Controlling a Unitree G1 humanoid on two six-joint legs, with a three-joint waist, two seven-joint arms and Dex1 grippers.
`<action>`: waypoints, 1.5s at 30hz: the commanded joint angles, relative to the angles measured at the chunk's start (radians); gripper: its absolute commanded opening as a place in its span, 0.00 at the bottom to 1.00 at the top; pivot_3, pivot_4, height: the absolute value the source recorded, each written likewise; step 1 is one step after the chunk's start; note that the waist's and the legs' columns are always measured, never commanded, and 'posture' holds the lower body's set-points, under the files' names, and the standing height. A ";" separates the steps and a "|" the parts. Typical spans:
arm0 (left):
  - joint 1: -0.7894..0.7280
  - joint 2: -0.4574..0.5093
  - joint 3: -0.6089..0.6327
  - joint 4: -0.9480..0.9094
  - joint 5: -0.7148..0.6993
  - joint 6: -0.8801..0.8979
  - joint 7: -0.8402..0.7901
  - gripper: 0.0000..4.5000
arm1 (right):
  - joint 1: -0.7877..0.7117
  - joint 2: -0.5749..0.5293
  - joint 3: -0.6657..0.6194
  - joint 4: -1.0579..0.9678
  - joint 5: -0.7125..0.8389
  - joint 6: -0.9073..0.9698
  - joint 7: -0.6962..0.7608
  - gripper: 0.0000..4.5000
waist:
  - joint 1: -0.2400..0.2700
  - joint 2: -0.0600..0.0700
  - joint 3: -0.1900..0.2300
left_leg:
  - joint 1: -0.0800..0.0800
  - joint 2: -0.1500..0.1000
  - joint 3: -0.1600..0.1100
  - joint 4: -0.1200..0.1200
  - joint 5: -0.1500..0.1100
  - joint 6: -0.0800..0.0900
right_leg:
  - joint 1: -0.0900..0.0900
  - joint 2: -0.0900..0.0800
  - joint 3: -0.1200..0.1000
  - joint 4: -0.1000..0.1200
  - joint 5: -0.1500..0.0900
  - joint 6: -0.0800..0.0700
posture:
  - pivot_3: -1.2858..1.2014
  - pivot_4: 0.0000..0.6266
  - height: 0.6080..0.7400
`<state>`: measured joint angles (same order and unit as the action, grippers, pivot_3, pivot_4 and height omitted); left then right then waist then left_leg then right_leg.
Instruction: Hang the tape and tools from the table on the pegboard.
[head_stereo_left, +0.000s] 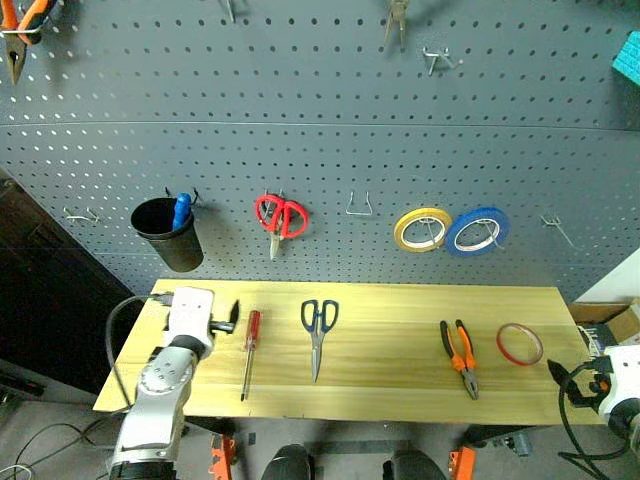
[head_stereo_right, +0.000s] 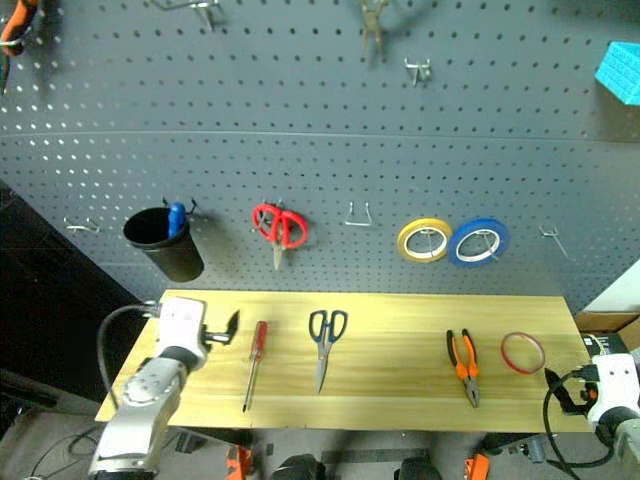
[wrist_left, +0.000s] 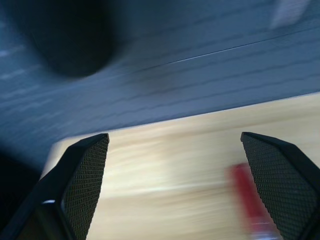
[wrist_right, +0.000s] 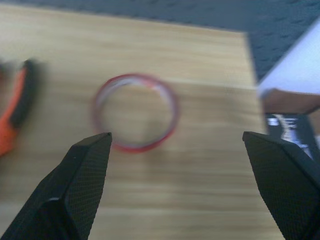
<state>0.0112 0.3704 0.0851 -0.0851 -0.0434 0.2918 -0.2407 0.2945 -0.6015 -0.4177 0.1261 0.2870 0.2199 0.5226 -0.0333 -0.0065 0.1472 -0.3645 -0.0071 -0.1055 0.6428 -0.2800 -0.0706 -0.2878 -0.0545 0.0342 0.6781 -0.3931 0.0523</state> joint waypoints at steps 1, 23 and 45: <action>-0.030 0.030 -0.086 -0.094 0.000 0.071 -0.095 1.00 | 0.024 -0.013 -0.008 -0.128 0.006 0.081 -0.014 1.00 | -0.003 0.000 0.009 | -0.001 0.000 0.000 0.000 0.000 0.000 | -0.001 0.000 0.000 0.000 0.000 0.000 | 0.48 0.27 1.00; -0.222 0.169 -0.323 -0.336 -0.182 0.329 -0.538 1.00 | -0.342 -0.117 0.214 -0.078 -0.003 0.370 0.125 1.00 | -0.053 -0.011 0.137 | -0.019 0.002 0.009 0.005 -0.003 0.007 | -0.018 0.000 0.005 0.000 0.002 0.002 | 0.47 0.51 1.00; -0.308 0.174 -0.351 -0.398 -0.292 0.294 -0.677 1.00 | -0.669 -0.104 0.418 0.531 -0.244 0.175 0.164 0.42 | -0.047 -0.018 0.166 | -0.035 0.006 0.014 0.023 -0.004 0.008 | -0.028 0.000 0.003 0.002 0.006 0.009 | 0.49 0.51 1.00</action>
<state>-0.2892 0.5456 -0.2697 -0.4353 -0.3099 0.5852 -0.9076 -0.4023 -0.7012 -0.0312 0.6338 0.0863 0.3936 0.6934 -0.0806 -0.0241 0.3131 -0.3990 0.0001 -0.0915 0.6654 -0.2839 -0.0627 -0.3159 -0.0543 0.0378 0.6803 -0.3870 0.0614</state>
